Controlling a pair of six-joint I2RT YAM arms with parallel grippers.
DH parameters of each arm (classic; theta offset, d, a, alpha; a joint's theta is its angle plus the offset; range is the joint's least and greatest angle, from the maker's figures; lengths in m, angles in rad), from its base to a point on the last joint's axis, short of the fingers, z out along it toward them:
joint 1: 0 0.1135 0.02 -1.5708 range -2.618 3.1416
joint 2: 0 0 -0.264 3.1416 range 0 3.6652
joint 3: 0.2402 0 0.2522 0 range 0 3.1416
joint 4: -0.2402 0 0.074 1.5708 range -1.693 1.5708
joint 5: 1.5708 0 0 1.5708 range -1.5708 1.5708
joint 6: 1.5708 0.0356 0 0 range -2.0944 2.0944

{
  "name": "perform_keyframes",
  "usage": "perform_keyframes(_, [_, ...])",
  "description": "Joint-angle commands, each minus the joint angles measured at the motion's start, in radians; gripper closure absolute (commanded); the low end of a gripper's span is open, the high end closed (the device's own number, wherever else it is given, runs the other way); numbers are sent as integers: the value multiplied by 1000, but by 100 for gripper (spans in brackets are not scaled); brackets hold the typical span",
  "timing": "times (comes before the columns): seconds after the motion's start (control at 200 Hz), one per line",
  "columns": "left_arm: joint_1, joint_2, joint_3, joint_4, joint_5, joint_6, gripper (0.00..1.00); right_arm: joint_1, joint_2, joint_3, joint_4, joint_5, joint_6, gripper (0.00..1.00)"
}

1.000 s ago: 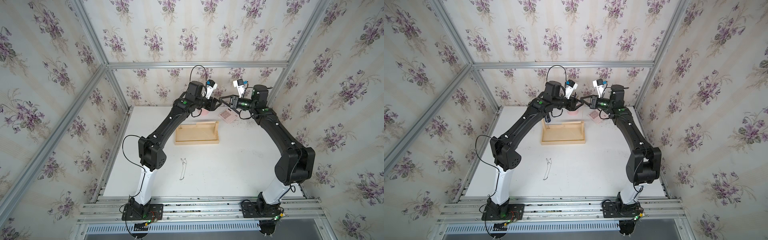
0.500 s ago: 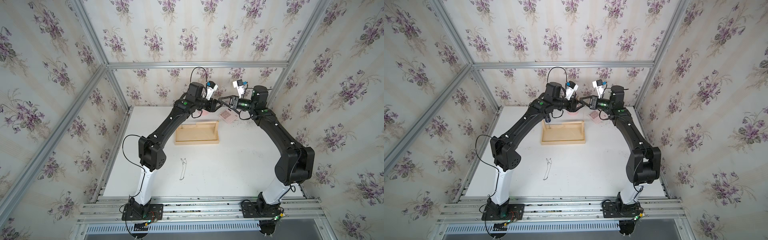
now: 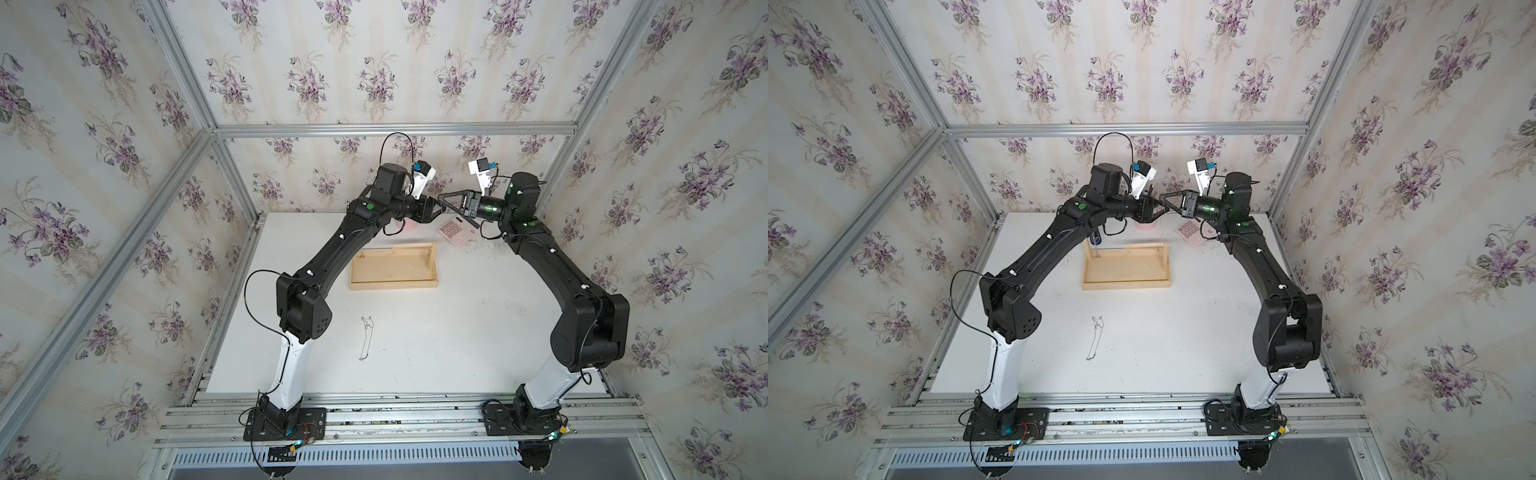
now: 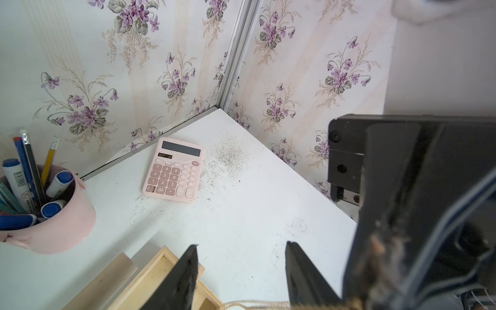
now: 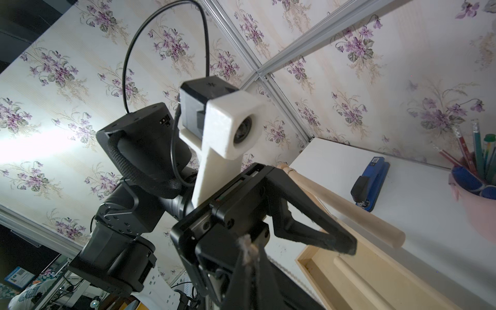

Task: Hang the necklace on the jewelry display stand
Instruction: Adjust the necklace.

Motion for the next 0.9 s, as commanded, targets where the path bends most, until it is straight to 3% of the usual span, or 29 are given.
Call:
perform_keyframes(0.0, [1,-19,-8,26,10,9,45,-3,-6,-11,111,-33,73,94])
perform_keyframes(0.06, [1,-22,-15,33,7,8,42,-4,-4,-17,127,-39,90,94])
perform_keyframes(0.525, [1,34,64,31,7,4,44,-3,-11,-43,179,-65,124,94])
perform_keyframes(0.894, [1,35,69,22,6,12,74,-3,-1,-42,191,-70,131,93])
